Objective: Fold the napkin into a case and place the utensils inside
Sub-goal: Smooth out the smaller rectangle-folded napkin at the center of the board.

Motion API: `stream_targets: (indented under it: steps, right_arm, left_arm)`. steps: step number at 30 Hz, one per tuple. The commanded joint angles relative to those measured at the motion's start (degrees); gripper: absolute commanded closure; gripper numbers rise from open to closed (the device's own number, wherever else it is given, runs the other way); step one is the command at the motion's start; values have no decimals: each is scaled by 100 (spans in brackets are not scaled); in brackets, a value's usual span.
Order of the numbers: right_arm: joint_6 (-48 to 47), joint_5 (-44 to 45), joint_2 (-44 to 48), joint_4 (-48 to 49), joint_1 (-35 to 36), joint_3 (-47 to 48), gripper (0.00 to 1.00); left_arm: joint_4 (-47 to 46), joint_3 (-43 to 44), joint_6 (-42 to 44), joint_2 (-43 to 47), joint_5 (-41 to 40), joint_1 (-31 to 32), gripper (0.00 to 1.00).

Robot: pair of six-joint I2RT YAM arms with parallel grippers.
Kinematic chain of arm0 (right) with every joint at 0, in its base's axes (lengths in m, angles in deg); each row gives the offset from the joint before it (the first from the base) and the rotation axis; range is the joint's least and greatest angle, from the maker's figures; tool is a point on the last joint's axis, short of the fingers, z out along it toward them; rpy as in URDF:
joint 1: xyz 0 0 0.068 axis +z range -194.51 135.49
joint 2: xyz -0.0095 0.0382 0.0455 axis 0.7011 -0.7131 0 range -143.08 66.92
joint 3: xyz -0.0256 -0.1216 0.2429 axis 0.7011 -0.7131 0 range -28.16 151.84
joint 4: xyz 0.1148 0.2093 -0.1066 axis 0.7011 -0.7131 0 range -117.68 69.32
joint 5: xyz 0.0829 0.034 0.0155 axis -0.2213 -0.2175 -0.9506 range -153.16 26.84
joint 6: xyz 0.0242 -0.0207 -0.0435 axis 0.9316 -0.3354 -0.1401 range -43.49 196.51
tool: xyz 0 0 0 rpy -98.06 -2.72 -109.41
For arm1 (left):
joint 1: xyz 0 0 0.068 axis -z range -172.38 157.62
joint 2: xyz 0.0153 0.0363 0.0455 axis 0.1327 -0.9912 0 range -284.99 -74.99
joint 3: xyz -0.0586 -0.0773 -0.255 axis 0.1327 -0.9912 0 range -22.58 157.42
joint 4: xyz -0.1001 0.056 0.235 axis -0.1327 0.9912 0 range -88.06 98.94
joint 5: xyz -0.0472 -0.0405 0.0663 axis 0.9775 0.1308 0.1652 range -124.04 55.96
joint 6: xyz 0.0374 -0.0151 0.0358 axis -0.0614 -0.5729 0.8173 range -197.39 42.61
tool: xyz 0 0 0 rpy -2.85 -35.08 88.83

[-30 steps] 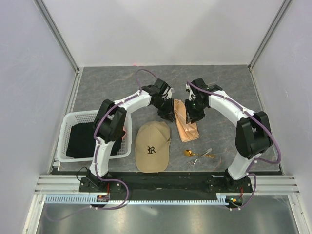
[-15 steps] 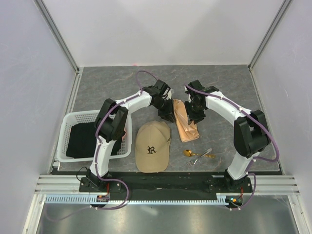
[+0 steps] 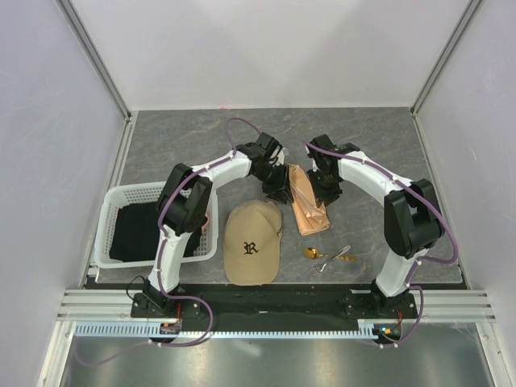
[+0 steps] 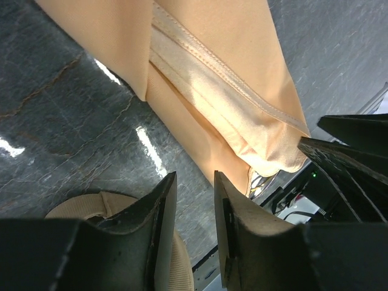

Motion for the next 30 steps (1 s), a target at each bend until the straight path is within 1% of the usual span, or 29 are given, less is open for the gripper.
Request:
stream_targets:
  steps: [1, 9, 11, 12, 13, 16, 18, 20, 21, 23, 25, 30]
  right_arm:
    - [-79, 85, -117, 114, 34, -101, 67]
    - [-132, 155, -266, 229, 121, -171, 67]
    - [-106, 147, -301, 220, 139, -137, 72]
    - [-88, 112, -293, 220, 148, -128, 77]
    - [-71, 94, -275, 220, 165, -119, 86]
    - [61, -46, -179, 106, 262, -92, 93]
    - [114, -125, -117, 27, 306, -110, 96]
    - [193, -134, -47, 114, 306, -241, 96]
    - [202, -308, -38, 167, 315, -285, 96]
    - [263, -371, -90, 316, 315, -356, 96]
    - [298, -529, -134, 439, 315, -409, 92]
    - [360, -741, -337, 528, 315, -339, 85]
  left_arm:
    - [-223, 19, -176, 25, 224, 24, 62]
    - [-328, -25, -238, 7, 259, 42, 63]
    - [-346, -43, -238, -37, 268, 51, 63]
    - [-346, -43, -246, -46, 303, 51, 63]
    - [-363, -52, -264, -63, 321, 59, 63]
    - [-372, -78, -247, -63, 294, 59, 64]
    - [-390, -104, -220, -63, 277, 59, 65]
    - [-390, -131, -203, -72, 277, 59, 66]
    - [-390, -157, -194, -72, 277, 59, 66]
    - [-408, -175, -194, -90, 286, 59, 67]
    - [-416, -201, -159, -81, 277, 59, 68]
    - [-425, -298, -97, -72, 251, 60, 72]
